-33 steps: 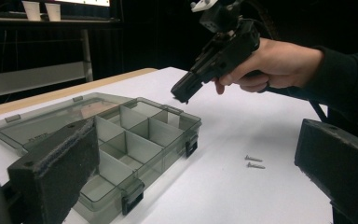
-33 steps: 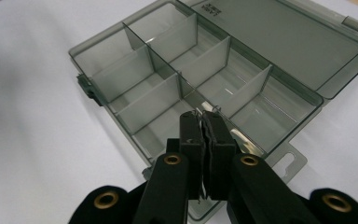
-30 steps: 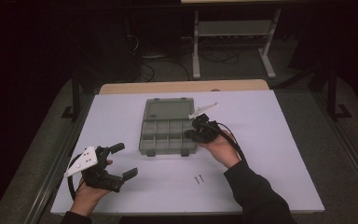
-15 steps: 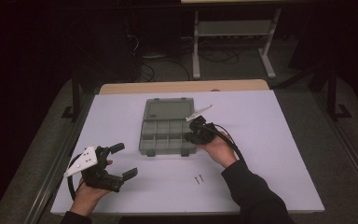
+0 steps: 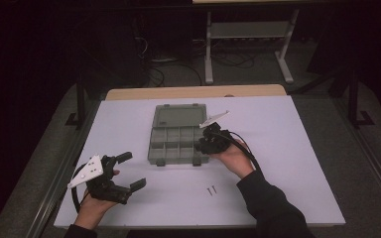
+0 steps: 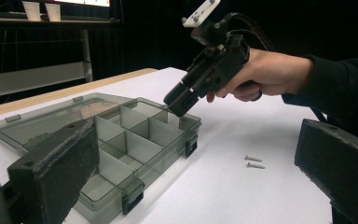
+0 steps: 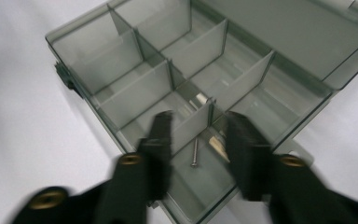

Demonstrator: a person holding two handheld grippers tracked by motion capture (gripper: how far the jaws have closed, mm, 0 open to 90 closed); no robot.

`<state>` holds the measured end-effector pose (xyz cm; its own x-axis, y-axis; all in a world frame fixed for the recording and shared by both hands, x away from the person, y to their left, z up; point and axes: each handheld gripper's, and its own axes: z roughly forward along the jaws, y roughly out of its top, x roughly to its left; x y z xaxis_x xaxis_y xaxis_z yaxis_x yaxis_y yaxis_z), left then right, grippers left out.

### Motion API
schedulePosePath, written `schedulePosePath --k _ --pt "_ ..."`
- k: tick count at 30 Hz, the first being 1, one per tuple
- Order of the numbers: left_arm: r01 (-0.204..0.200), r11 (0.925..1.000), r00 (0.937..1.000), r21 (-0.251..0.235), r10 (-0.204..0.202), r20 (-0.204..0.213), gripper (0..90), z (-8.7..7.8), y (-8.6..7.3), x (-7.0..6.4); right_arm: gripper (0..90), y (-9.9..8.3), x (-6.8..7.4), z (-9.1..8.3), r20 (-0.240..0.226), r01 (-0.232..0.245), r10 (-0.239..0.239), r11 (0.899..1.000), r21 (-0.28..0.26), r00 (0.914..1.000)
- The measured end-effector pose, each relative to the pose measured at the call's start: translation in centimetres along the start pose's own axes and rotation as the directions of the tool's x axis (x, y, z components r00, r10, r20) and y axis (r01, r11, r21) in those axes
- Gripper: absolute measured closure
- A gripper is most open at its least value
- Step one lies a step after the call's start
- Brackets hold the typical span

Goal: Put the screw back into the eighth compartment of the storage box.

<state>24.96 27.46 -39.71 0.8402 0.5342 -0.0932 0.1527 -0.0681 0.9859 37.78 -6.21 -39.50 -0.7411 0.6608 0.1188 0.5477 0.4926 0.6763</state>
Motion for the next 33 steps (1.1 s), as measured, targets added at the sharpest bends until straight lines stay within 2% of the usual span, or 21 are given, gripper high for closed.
schedulePosePath --k 1,2,5,6,8,10,17,21,24,27,30,33 --pt "0.002 1.0 1.0 0.0 -0.002 0.0 0.0 0.0 0.0 0.0 47.2 0.1 -0.1 -0.3 -0.002 -0.004 0.004 1.0 -0.014 1.0" --pt "0.002 1.0 1.0 0.0 -0.002 0.0 0.0 0.0 0.0 0.0 47.2 0.1 -0.1 -0.3 -0.002 -0.004 0.004 1.0 -0.014 1.0" --pt "0.003 1.0 1.0 0.001 -0.003 0.0 0.0 0.0 0.0 0.0 23.4 0.1 -0.3 -0.7 -0.017 -0.025 0.024 0.998 -0.061 0.9996" --pt "0.002 1.0 1.0 0.001 -0.002 0.001 0.0 0.0 0.0 0.0 3.6 0.2 -0.4 -0.9 -0.008 -0.038 0.038 0.995 -0.093 0.9993" --pt "0.001 1.0 1.0 0.003 -0.001 0.002 0.0 0.0 0.0 0.0 0.2 0.2 -0.4 -1.0 -0.003 -0.04 0.04 0.994 -0.097 0.9992" --pt "0.001 1.0 1.0 0.002 -0.001 0.003 0.0 0.0 0.0 0.0 0.0 0.2 -0.5 -1.4 0.01 -0.022 0.024 0.991 -0.131 0.9997" --pt "0.001 1.0 1.0 0.004 -0.001 0.002 0.0 -0.1 0.0 0.0 0.0 -0.1 -0.1 -3.1 0.001 0.007 -0.007 0.984 -0.176 1.0" --pt "0.003 1.0 1.0 0.003 -0.003 0.001 0.0 0.0 0.0 -0.1 0.0 -1.0 0.2 -4.5 0.004 0.016 -0.015 0.983 -0.183 0.9999" --pt "0.005 1.0 1.0 0.001 -0.005 0.003 0.0 0.0 0.0 -0.1 0.0 -2.0 0.3 -5.7 0.005 0.016 -0.015 0.978 -0.21 0.9999" --pt "0.014 0.9999 0.9999 -0.003 -0.014 0.003 0.0 0.1 0.0 -0.2 0.0 -2.5 0.5 -6.4 0.007 0.026 -0.025 0.973 -0.227 0.9997" --pt "0.003 1.0 1.0 0.004 -0.003 0.005 0.0 0.1 0.0 -0.1 0.0 -3.0 0.7 -7.0 0.004 0.029 -0.029 0.972 -0.234 0.9996" --pt "0.016 0.9999 0.9999 0.001 -0.016 0.003 0.0 0.1 0.0 -0.2 0.0 -3.8 1.0 -7.5 0.006 0.027 -0.027 0.971 -0.239 0.9996"
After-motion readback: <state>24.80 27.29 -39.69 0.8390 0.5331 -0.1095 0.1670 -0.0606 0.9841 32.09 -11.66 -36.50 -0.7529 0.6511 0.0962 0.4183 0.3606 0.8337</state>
